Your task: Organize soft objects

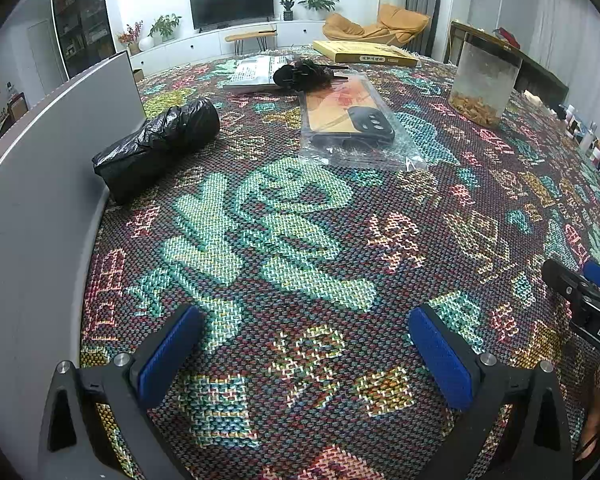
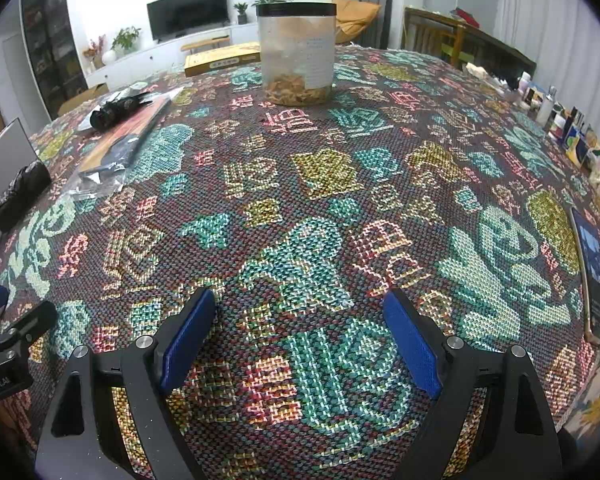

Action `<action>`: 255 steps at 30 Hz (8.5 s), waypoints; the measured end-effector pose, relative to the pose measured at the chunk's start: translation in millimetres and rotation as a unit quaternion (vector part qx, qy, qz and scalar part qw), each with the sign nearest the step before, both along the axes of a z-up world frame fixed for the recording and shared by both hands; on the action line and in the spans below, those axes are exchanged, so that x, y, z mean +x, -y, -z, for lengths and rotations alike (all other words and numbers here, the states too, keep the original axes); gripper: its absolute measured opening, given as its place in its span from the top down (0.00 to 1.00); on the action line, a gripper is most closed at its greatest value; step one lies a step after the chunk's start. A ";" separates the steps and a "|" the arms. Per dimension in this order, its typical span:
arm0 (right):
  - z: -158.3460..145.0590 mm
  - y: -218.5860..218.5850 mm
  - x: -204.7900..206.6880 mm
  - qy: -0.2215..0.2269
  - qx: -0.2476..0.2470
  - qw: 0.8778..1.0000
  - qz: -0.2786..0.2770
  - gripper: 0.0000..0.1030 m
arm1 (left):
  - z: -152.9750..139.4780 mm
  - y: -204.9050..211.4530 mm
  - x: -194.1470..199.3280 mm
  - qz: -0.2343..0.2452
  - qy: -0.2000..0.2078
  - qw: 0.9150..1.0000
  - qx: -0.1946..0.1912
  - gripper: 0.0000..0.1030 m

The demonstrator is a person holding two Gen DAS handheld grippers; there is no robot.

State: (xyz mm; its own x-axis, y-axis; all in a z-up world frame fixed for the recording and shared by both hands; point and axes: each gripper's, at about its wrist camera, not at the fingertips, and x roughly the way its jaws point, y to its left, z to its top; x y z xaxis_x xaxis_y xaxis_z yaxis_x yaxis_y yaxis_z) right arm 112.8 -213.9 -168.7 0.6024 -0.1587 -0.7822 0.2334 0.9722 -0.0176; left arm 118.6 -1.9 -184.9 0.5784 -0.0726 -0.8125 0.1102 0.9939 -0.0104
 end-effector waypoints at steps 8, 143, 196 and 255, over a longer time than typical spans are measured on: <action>-0.2 0.2 0.2 0.000 0.000 1.000 0.000 0.14 | -0.1 0.1 0.2 0.000 0.000 1.000 0.000 0.00; -7.1 110.1 6.7 0.002 0.001 1.000 0.017 0.14 | -1.8 -2.2 -4.3 0.005 -0.001 1.000 0.001 0.00; -7.1 110.5 5.9 0.004 0.003 1.000 0.016 0.14 | -54.5 51.1 101.2 0.076 -0.028 0.996 -0.038 0.00; -65.5 179.8 160.8 -0.066 0.099 0.992 0.043 0.26 | -55.3 40.9 170.7 0.139 -0.049 0.980 -0.134 0.55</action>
